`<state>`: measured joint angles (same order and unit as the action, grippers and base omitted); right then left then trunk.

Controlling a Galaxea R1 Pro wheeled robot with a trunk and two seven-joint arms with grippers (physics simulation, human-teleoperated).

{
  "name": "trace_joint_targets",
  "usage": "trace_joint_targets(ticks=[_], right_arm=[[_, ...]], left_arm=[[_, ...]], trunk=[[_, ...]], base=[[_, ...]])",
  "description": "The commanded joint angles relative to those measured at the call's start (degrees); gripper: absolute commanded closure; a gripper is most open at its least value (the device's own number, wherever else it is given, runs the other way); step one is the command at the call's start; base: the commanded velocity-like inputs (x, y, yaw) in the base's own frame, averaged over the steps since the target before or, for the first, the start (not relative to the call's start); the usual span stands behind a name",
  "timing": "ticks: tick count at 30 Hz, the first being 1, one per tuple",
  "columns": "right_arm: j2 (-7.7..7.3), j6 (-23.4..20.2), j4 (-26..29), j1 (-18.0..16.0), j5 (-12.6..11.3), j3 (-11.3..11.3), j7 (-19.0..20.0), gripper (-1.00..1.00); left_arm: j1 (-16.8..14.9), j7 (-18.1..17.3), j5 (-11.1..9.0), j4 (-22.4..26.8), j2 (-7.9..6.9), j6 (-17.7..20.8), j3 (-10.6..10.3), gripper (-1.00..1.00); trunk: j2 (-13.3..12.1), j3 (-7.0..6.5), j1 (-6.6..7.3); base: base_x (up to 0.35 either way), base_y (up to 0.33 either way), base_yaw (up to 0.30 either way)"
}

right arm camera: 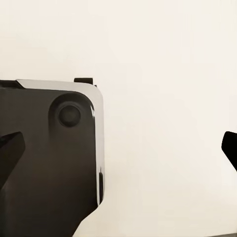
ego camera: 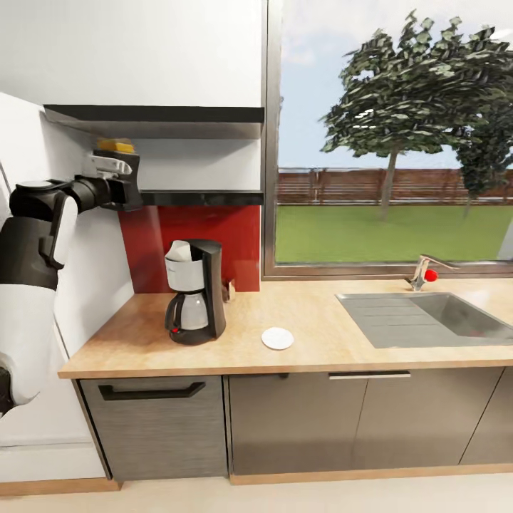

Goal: Set up a coffee station on the kitchen countertop: keep the coffee maker on the countertop, move the bottle of coffee from the kitchen shelf to the counter next to the coffee maker, place a paper coffee filter on top of the coffee maker, put the saucer next to the coffee maker with the coffee cup on the saucer, and place the electric kettle next to the coffee maker.

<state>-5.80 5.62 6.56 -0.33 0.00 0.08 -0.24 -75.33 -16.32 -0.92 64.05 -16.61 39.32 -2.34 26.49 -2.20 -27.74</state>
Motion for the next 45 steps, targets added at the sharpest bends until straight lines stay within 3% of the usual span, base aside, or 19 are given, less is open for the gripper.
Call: trace_joint_targets(ticks=[1,4,8,10,14,17,21,27,31,36,43,45], right_arm=[[0.00,0.2,-0.1,0.0,0.0,0.0,0.0,-1.00],[0.00,0.2,-0.1,0.0,0.0,0.0,0.0,-1.00],[0.04,0.2,-0.1,0.0,0.0,0.0,0.0,-1.00],[0.07,0.2,-0.1,0.0,0.0,0.0,0.0,-1.00],[0.09,0.2,-0.1,0.0,0.0,0.0,0.0,-1.00],[0.18,0.2,-0.1,0.0,0.0,0.0,0.0,-1.00],[0.25,0.3,-0.1,0.0,0.0,0.0,0.0,-1.00],[0.27,0.3,-0.1,0.0,0.0,0.0,0.0,-1.00],[0.27,0.3,-0.1,0.0,0.0,0.0,0.0,-1.00],[0.27,0.3,-0.1,0.0,0.0,0.0,0.1,-1.00],[0.27,0.3,-0.1,0.0,0.1,0.1,0.1,-1.00],[0.27,0.3,-0.1,0.0,0.1,0.1,0.1,-1.00]], left_arm=[[1.2,-2.1,0.0,1.6,-0.68,0.3,0.0,1.00],[3.7,-5.5,0.1,5.0,-1.52,0.4,1.3,1.00],[5.6,-11.0,0.0,7.6,-1.95,2.1,7.0,1.00],[5.8,-14.5,0.3,7.9,-2.47,3.3,8.6,1.00],[6.1,-23.0,0.4,8.1,-7.14,4.7,10.3,1.00],[7.8,-27.4,0.3,8.2,-10.11,4.9,10.6,1.00],[11.4,-29.5,0.2,8.2,-11.27,4.9,11.6,1.00],[17.7,-29.7,0.3,8.3,-11.37,4.2,13.7,1.00],[20.9,-28.8,0.4,8.2,-10.85,3.9,13.9,1.00],[24.3,-23.6,0.5,7.8,-8.04,1.1,14.0,1.00],[29.5,-12.8,0.5,7.4,-0.13,-6.7,13.9,1.00],[30.5,-11.0,0.6,7.4,1.17,-8.3,13.9,1.00]], trunk=[[0.0,0.01,-0.02],[0.0,0.01,-0.02],[0.0,0.01,-0.02],[0.0,0.01,-0.02],[0.0,0.01,-0.02],[0.0,0.01,-0.02],[0.0,0.01,-0.02],[0.0,0.01,-0.02],[0.0,0.01,-0.02],[0.0,0.01,-0.02],[0.0,0.01,-0.02],[0.0,0.01,-0.02]], base=[[0.000,0.000,0.000],[0.000,0.000,0.000],[0.000,0.000,0.000],[0.000,0.000,0.000],[0.000,0.000,0.000],[0.000,0.000,0.000],[0.000,0.000,0.000],[0.000,0.000,0.000],[0.000,0.000,0.000],[0.000,0.000,0.000],[0.000,0.000,0.000],[0.000,0.000,0.000]])
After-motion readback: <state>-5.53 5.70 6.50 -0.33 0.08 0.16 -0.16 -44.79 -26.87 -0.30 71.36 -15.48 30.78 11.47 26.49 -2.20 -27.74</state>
